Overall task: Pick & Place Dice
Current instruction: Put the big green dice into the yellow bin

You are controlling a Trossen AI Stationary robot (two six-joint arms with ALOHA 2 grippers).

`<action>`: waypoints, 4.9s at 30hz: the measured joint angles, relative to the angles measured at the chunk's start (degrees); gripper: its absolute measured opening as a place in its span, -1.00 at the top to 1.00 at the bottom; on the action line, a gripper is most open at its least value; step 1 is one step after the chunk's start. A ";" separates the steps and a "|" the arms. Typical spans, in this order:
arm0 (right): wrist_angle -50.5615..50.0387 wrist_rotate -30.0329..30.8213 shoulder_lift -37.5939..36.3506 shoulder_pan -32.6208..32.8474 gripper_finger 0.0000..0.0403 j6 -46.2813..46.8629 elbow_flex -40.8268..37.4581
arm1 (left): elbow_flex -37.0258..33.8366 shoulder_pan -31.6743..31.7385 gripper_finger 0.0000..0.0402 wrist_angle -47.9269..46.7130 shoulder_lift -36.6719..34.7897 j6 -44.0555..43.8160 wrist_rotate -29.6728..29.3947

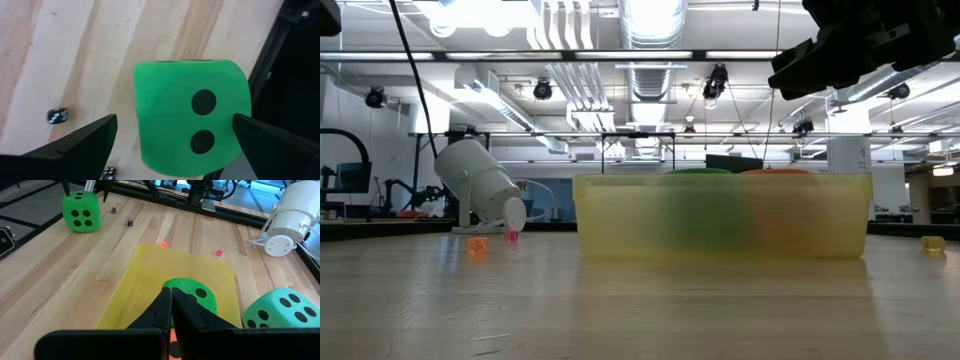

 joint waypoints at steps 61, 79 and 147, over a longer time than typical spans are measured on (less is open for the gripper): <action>-0.22 0.00 -0.02 0.00 0.96 0.00 0.00 | 0.32 -1.19 -0.99 4.11 2.68 16.88 -0.41; -0.20 -0.02 -0.02 0.02 0.96 0.00 0.00 | 0.14 -0.33 -0.99 6.75 2.91 16.76 -5.14; 0.20 -0.11 -0.02 0.01 0.96 -0.02 0.00 | 0.34 35.75 -0.46 5.84 -10.69 59.76 -13.80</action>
